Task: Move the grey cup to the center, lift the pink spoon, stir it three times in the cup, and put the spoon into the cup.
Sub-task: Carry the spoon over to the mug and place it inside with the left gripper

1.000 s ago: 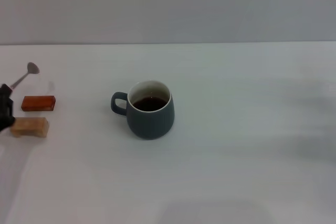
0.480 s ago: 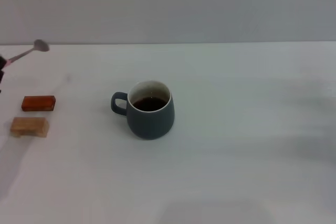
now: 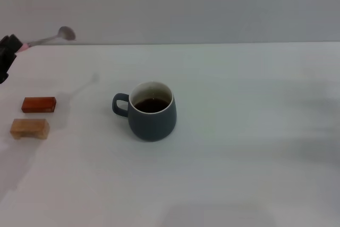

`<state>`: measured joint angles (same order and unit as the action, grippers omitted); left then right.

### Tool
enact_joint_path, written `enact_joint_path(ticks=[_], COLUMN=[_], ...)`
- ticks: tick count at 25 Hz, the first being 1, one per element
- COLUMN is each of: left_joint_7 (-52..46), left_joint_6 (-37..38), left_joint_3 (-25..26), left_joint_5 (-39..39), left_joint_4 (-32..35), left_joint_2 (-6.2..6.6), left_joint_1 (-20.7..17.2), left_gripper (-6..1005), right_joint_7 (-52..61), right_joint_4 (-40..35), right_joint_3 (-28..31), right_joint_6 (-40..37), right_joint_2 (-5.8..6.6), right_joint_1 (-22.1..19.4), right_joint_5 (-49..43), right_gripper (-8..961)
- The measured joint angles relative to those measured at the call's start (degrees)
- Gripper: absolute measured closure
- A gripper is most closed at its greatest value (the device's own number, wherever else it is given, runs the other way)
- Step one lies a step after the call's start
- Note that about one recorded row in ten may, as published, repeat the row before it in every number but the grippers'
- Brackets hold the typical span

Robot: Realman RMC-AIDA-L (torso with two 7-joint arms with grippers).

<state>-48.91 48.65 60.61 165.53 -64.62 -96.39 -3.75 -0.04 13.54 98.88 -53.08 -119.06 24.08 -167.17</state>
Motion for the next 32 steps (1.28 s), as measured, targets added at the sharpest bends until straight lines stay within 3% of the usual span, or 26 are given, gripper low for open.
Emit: enact_joint_path(ticks=[11, 20, 32], left_joint_7=[-0.8, -0.5, -0.1], left_joint_6=[0.4, 1.0, 0.6], left_joint_3=[-5.6, -9.1, -15.5], left_joint_5=[0.1, 0.1, 0.1], left_joint_4=[-3.4, -3.4, -2.0], left_joint_2=[5.19, 6.8, 8.82], left_joint_1=[2.8, 5.5, 13.2], left_gripper=[855, 855, 855], right_joint_7=[0.1, 0.1, 0.2], right_joint_4=[-0.1, 0.0, 0.0], right_joint_3=[0.0, 0.0, 0.0], right_joint_6=[0.0, 0.0, 0.0], right_joint_2=[-0.03, -0.03, -0.03], right_joint_1=[0.0, 0.1, 0.1], right_joint_5=[0.0, 0.0, 0.0], right_gripper=[322, 322, 322])
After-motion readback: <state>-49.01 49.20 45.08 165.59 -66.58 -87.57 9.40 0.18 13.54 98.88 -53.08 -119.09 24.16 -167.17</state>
